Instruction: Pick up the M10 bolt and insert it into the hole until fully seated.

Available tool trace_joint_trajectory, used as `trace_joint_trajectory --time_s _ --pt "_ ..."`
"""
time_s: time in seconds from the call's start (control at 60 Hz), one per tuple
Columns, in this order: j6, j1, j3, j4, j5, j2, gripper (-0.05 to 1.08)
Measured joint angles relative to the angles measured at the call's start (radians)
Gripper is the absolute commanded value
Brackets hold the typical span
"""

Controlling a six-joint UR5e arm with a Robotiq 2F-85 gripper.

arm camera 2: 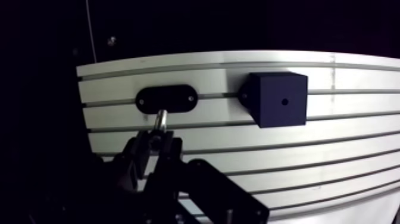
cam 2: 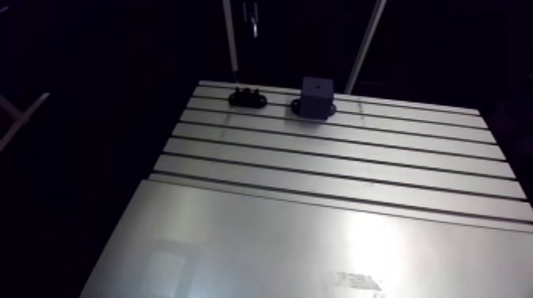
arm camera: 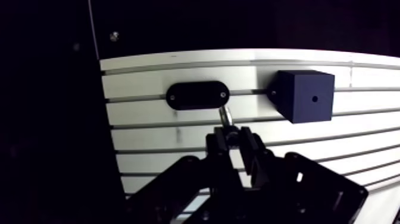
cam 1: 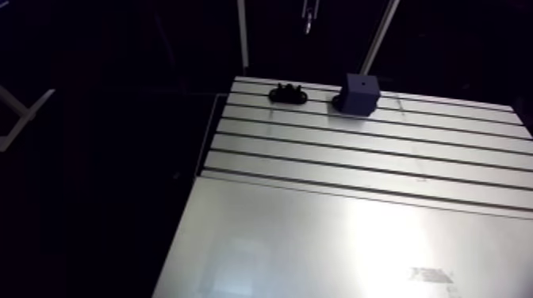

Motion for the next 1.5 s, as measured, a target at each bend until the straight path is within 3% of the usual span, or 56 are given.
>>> trace_joint_trajectory --time_s 0.35,0.8,0.967,1.233,1.5 --pt "-0.104 -0.088 -0.099 0.242 0.028 -0.02 1.08" --pt "-0.222 -0.191 -0.178 0.398 0.028 -0.015 1.08" --pt "-0.239 -0.201 -0.207 0.422 0.018 0.017 1.08" --pt "-0.248 -0.201 -0.222 0.424 -0.025 0.069 1.08" --pt "-0.241 -0.196 -0.21 0.417 -0.034 0.097 1.08"
